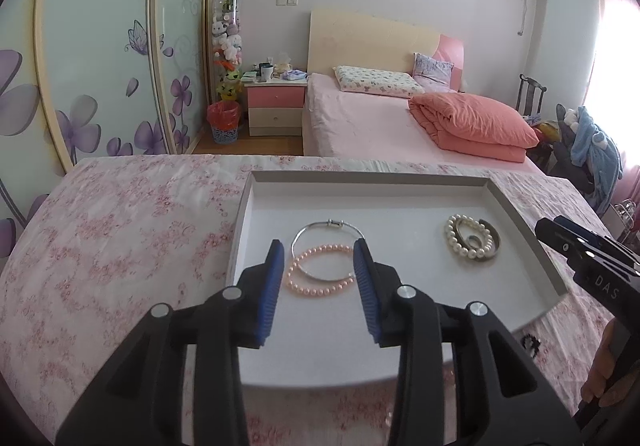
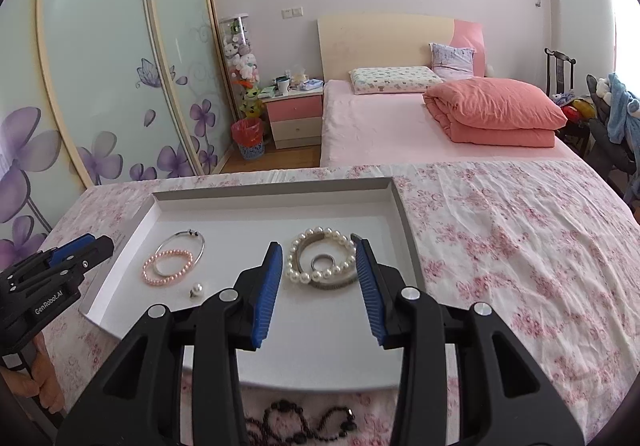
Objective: Organize jewelry
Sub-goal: 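Move both grippers back over the pink crystal and black beaded bracelets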
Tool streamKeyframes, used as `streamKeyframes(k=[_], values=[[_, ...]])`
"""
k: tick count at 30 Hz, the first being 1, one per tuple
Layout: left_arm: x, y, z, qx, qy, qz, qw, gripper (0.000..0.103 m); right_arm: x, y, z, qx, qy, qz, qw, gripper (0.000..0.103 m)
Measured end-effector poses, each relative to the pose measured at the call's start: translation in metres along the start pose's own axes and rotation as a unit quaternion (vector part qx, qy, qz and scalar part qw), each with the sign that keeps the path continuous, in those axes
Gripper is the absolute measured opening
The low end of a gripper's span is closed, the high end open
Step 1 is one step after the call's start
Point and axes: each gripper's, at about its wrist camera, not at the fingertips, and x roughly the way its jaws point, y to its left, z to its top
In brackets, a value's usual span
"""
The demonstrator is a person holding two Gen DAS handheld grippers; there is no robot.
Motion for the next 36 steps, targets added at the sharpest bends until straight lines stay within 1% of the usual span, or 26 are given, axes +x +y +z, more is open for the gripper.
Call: streamKeyframes(k=[4, 8, 12, 15, 19, 23, 28, 31, 36], values=[[-0.016, 0.002, -0.011, -0.002, 0.0, -0.009, 1.0, 0.04, -0.014, -0.008, -0.011, 0.006, 0.003, -0.003, 1.0, 0.04], [-0.035, 0.003, -0.028, -0.002, 0.001, -0.017, 0.9998, 0.043, -0.026, -0.013, -0.027, 0.007, 0.014, -0.007, 1.0, 0.04], [-0.049, 0.003, -0.045, -0.002, 0.01, -0.029, 0.9995, 0.045, -0.034, -0.016, -0.046, 0.004, 0.029, -0.006, 1.0, 0.04], [-0.054, 0.0, -0.061, 0.003, 0.025, -0.035, 0.9991, 0.049, -0.037, -0.017, -0.062, 0.006, 0.045, -0.006, 0.999, 0.04], [-0.048, -0.009, -0.072, 0.008, 0.049, -0.047, 0.9977, 0.051, -0.037, -0.021, -0.081, 0.012, 0.062, -0.014, 0.998, 0.04], [-0.035, -0.023, -0.079, 0.023, 0.073, -0.055, 0.9956, 0.052, -0.035, -0.029, -0.087, 0.025, 0.07, -0.019, 0.997, 0.04], [-0.014, -0.035, -0.086, 0.039, 0.108, -0.052, 0.992, 0.053, -0.034, -0.03, -0.087, 0.026, 0.07, -0.018, 0.997, 0.04], [-0.006, -0.042, -0.088, 0.053, 0.118, -0.046, 0.9905, 0.055, -0.033, -0.031, -0.088, 0.028, 0.072, -0.016, 0.997, 0.04], [0.003, -0.049, -0.091, 0.068, 0.127, -0.037, 0.9889, 0.055, -0.033, -0.032, -0.089, 0.031, 0.073, -0.016, 0.997, 0.04]])
